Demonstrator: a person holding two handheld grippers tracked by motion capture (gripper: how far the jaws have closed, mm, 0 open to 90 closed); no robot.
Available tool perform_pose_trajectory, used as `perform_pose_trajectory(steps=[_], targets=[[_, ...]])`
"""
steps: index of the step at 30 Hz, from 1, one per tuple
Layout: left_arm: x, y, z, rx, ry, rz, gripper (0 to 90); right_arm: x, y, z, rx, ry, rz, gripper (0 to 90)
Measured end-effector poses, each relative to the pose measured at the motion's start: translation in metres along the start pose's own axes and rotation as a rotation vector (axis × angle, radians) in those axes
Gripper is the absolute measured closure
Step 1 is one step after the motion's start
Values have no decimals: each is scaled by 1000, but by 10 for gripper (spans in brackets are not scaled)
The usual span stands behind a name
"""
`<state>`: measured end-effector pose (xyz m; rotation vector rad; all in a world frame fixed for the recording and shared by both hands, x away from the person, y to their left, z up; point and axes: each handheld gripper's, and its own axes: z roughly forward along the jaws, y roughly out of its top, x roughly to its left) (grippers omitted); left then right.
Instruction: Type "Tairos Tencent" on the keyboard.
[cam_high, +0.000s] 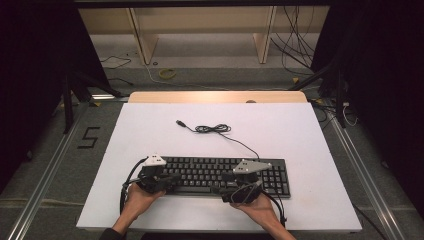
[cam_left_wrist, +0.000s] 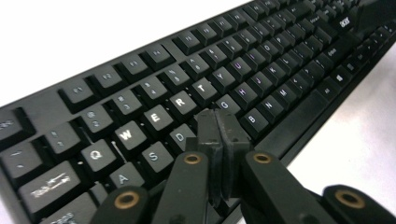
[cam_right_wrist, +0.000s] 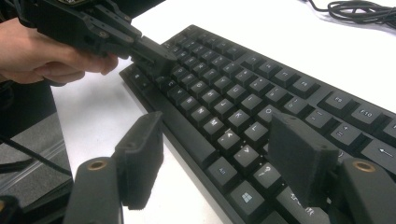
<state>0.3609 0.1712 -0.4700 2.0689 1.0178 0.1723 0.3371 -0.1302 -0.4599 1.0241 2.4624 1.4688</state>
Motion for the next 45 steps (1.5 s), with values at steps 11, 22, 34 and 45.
perform_pose_trajectory(steps=[11, 22, 34, 45], targets=[[-2, -2, 7, 40, -5, 6, 891, 0, -2, -2, -3, -2, 6, 340], [-2, -4, 9, 50, -9, -11, 893, 0, -3, -4, -9, -3, 8, 335], [1, -1, 3, 5, 9, -21, 865, 0, -2, -5, -11, -2, 10, 333], [5, 5, -7, -65, 6, -59, 662, 1, -2, -3, -7, -1, 7, 327]])
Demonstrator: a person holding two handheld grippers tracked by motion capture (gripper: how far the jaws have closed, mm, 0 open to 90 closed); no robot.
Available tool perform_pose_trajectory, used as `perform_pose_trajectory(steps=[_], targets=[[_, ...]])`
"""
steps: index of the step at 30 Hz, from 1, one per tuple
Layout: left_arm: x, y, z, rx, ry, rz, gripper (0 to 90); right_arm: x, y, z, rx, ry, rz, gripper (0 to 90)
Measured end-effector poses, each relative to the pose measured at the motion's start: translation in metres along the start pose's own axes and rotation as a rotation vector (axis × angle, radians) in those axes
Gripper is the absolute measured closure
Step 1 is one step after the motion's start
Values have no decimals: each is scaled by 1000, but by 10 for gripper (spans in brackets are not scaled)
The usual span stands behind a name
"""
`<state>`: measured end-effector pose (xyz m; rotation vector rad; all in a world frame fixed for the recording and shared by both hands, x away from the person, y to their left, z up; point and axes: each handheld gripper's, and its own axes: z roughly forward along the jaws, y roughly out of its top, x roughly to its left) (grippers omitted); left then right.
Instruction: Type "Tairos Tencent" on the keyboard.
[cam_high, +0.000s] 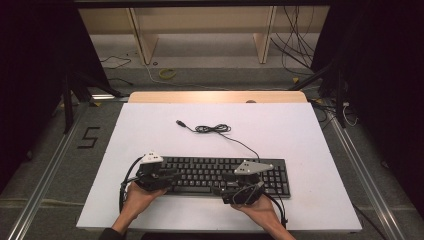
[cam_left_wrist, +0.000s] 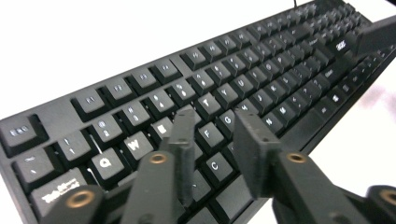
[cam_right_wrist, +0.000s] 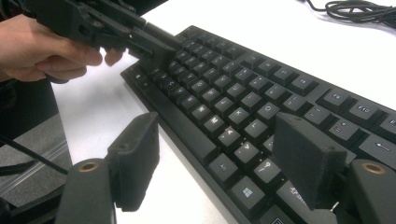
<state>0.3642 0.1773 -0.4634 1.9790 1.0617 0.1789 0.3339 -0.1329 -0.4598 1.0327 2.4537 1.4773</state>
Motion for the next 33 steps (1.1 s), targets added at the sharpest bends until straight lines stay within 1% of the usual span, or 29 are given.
perform_pose_trajectory(steps=[2, 3, 7, 11, 17, 20, 22, 23, 28, 31, 33], targets=[[1, 2, -1, -10, 7, -16, 583, 0, 0, 0, 0, 0, 0, 325], [2, 2, -2, -12, 8, -13, 575, 0, 0, 0, 0, 0, 0, 324], [6, 5, -5, -32, 25, -35, 495, 1, 1, 1, -2, 3, -1, 321], [11, 7, -8, -47, 40, -58, 454, 2, 1, 2, -3, 3, -2, 318], [15, 10, -9, -57, 60, -77, 409, 3, 2, 3, -6, 6, -5, 311], [16, 12, -9, -62, 67, -81, 411, 4, 2, 3, -10, 7, -5, 307], [17, 13, -8, -58, 69, -78, 428, 4, 2, 3, -10, 9, -7, 306], [17, 13, -8, -60, 71, -83, 437, 4, 2, 4, -10, 9, -7, 306], [20, 15, -7, -48, 73, -84, 509, 5, 2, 4, -11, 10, -10, 301], [21, 17, -6, -44, 70, -88, 565, 5, 2, 4, -11, 11, -11, 300], [22, 17, -5, -36, 69, -81, 612, 6, 2, 5, -12, 12, -12, 300]])
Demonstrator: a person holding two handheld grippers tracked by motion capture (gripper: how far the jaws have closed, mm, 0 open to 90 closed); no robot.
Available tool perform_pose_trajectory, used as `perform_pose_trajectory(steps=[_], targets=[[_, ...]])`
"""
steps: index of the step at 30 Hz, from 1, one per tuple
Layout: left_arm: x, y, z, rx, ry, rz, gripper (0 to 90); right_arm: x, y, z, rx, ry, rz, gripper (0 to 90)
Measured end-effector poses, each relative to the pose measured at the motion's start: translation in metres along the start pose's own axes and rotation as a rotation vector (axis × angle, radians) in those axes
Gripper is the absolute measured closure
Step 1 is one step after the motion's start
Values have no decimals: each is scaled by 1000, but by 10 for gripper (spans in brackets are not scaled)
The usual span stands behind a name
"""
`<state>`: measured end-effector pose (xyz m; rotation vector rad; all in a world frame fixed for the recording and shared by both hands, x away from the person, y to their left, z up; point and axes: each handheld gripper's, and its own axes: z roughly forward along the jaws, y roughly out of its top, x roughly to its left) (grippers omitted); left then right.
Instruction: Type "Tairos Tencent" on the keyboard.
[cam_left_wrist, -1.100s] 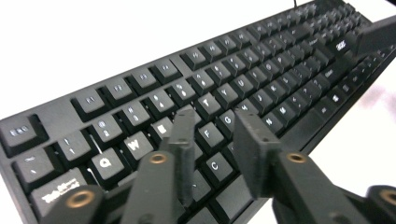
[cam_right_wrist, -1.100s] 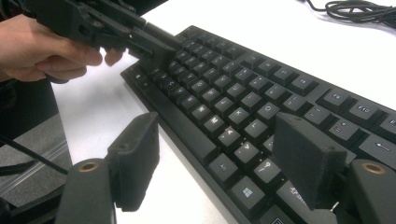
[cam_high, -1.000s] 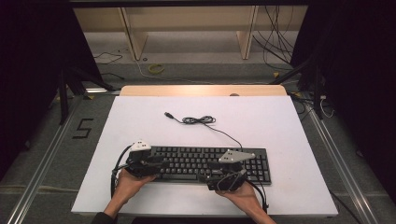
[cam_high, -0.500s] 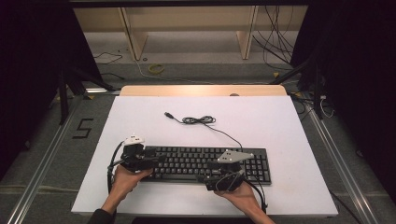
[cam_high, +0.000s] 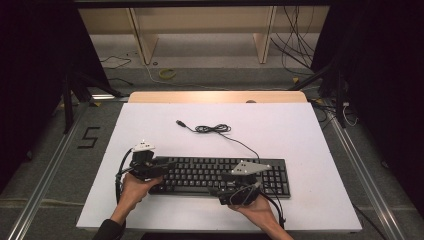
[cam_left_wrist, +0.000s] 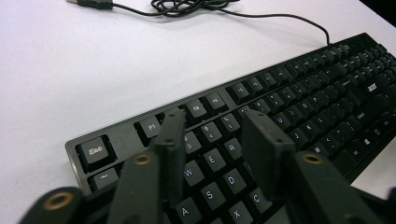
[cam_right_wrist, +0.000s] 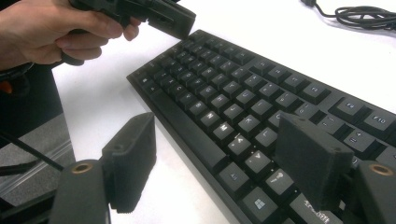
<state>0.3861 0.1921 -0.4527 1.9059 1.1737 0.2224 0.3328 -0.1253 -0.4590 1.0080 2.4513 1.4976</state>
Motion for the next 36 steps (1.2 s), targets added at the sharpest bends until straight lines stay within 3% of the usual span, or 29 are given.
perform_pose_trajectory(steps=[5, 12, 26, 32, 36], targets=[[-1, 1, 5, 17, -7, 9, 739, 0, 0, 1, 2, 1, 1, 300], [-6, -1, 17, 72, -16, 55, 888, 1, 0, 1, 2, 2, 0, 300], [-6, -6, 28, 130, 0, 78, 890, 1, 0, 0, 2, 2, -1, 300], [-4, -7, 31, 137, -3, 57, 893, 1, 0, 0, 1, 1, 0, 300], [-5, -6, 30, 142, -1, 66, 893, 1, 0, 0, 0, 0, -1, 300]])
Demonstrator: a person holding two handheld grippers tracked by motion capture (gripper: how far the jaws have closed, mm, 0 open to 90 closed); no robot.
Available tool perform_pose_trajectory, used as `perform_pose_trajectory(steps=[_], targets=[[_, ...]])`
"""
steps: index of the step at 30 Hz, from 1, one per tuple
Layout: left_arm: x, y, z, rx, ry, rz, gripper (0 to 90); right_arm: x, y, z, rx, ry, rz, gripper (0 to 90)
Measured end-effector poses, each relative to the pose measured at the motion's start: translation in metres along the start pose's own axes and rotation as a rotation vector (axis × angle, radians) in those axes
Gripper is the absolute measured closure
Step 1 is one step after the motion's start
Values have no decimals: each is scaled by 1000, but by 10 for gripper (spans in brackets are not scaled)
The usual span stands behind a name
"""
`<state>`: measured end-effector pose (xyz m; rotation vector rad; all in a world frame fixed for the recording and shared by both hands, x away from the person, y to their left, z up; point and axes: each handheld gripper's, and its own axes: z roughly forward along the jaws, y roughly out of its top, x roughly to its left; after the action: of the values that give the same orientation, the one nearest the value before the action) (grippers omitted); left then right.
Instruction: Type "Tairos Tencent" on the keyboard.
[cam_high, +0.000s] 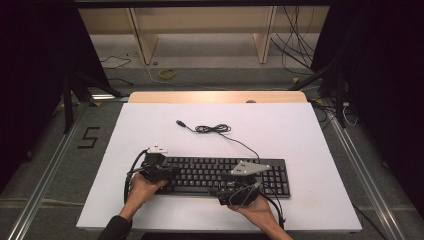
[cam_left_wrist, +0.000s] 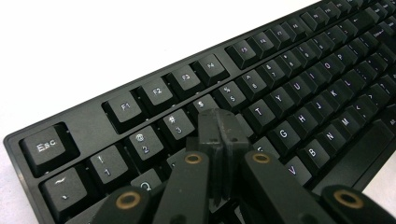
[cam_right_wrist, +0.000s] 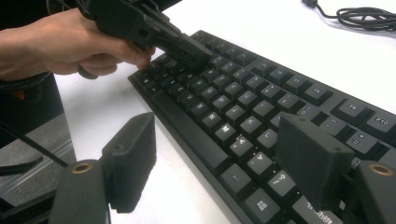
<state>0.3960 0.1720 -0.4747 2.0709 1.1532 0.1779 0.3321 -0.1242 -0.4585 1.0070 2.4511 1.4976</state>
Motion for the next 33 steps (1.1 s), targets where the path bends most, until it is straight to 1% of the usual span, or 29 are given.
perform_pose_trajectory(steps=[4, 5, 7, 8, 9, 13, 20, 22, 24, 26, 33], targets=[[-1, 0, -2, -19, -1, -7, 882, 0, 2, 2, 1, -1, -2, 301], [-2, 0, -3, -24, -2, -12, 860, 0, 2, 4, 1, -1, -2, 303], [-3, 2, -6, -22, -4, -1, 825, 1, 4, 6, 5, -2, -6, 319], [-4, 2, -8, -30, -5, -11, 814, 1, 5, 8, 4, -2, -8, 329], [-4, 2, -10, -30, -7, -9, 805, 1, 7, 9, 6, -4, -9, 343], [-5, 1, -17, -59, -30, -18, 748, 1, 11, 17, 24, -7, -18, 448], [-9, -4, -27, -79, -51, -15, 600, 1, 16, 31, 53, -19, -30, 635], [-11, -6, -29, -88, -59, -12, 560, 2, 17, 35, 65, -20, -33, 677], [-12, -8, -31, -95, -60, -5, 540, 2, 18, 38, 73, -22, -34, 720], [-13, -10, -33, -103, -63, -14, 507, 2, 19, 41, 80, -21, -34, 755], [-16, -20, -37, -132, -60, -13, 438, 3, 20, 53, 114, -23, -42, 863]])
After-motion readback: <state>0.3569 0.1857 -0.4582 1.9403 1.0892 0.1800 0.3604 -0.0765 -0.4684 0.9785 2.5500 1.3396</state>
